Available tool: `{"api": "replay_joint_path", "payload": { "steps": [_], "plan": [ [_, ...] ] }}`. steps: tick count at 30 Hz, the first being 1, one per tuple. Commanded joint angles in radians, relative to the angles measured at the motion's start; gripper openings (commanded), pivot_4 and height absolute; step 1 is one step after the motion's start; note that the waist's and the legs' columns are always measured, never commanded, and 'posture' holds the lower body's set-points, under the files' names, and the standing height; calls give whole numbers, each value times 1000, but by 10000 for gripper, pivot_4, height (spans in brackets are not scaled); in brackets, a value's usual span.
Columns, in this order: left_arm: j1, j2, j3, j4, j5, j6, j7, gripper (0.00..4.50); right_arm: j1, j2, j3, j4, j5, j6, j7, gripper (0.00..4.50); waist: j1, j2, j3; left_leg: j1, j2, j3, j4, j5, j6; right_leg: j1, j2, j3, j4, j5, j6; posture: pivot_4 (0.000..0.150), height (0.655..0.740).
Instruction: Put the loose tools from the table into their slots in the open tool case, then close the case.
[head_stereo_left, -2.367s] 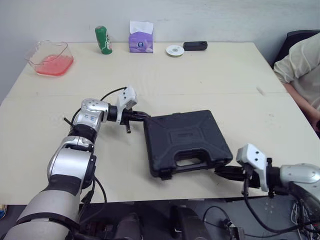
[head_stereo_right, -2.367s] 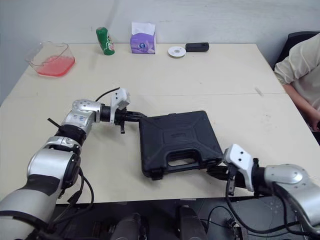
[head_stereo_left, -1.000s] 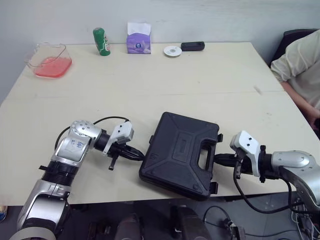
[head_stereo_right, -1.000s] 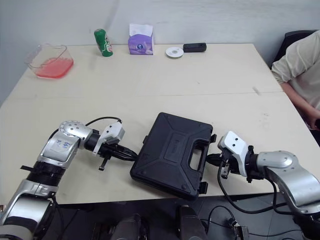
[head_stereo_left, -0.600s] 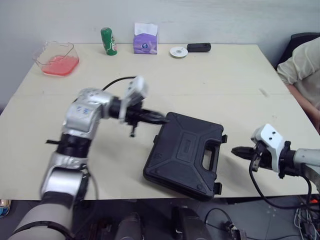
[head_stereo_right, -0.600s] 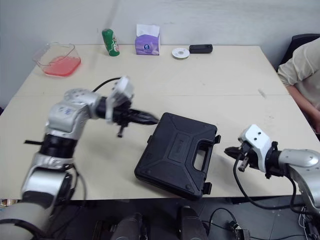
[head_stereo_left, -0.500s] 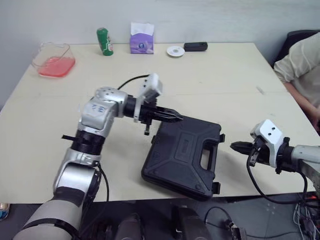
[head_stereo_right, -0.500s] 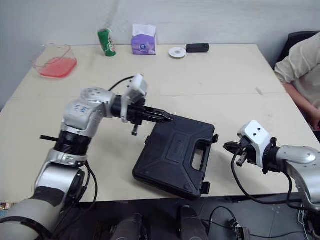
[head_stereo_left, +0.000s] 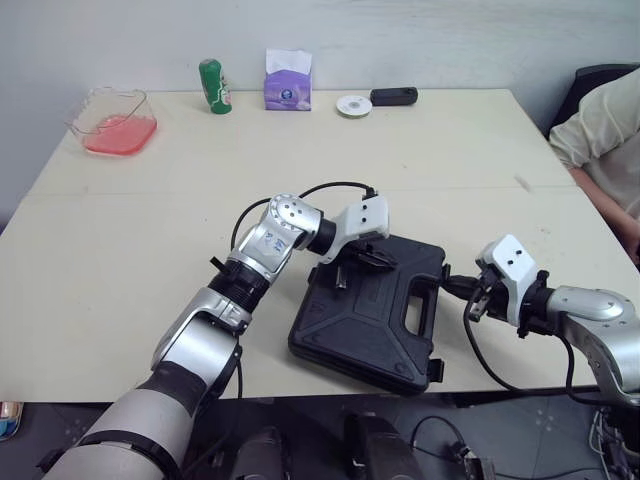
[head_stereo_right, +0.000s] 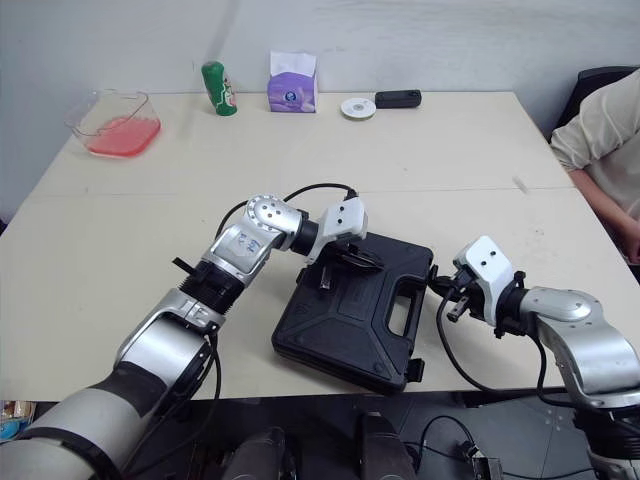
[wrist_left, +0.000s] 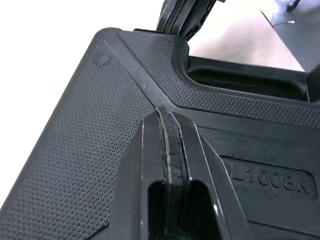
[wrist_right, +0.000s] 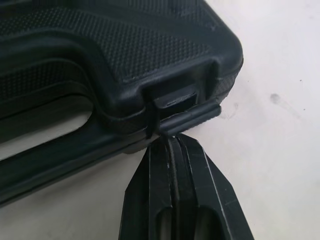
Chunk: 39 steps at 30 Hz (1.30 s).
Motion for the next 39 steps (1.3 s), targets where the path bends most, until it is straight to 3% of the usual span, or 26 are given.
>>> {"api": "replay_joint_path", "payload": {
  "steps": [1,23,39],
  "plan": [
    [41,-33,-68,111,95,-6,57,555,-44,23,2,-18,-9,-22,-25,0,0,-1,-3,0,0,0,0,0,0,0,0,0,0,0,0,1500,7400],
    [38,-71,-60,149,121,-6,91,555,-83,79,28,-107,-9,-89,1,0,-29,-3,-10,1,1,-1,-2,-1,0,2,1,0,-1,0,0,1500,7400],
    [13,-121,-33,195,119,-36,79,555,-21,37,5,-153,-50,-80,8,0,-26,-3,-17,2,1,-2,-2,-1,0,2,1,2,-2,0,-1,1500,7400]
  ]
}}
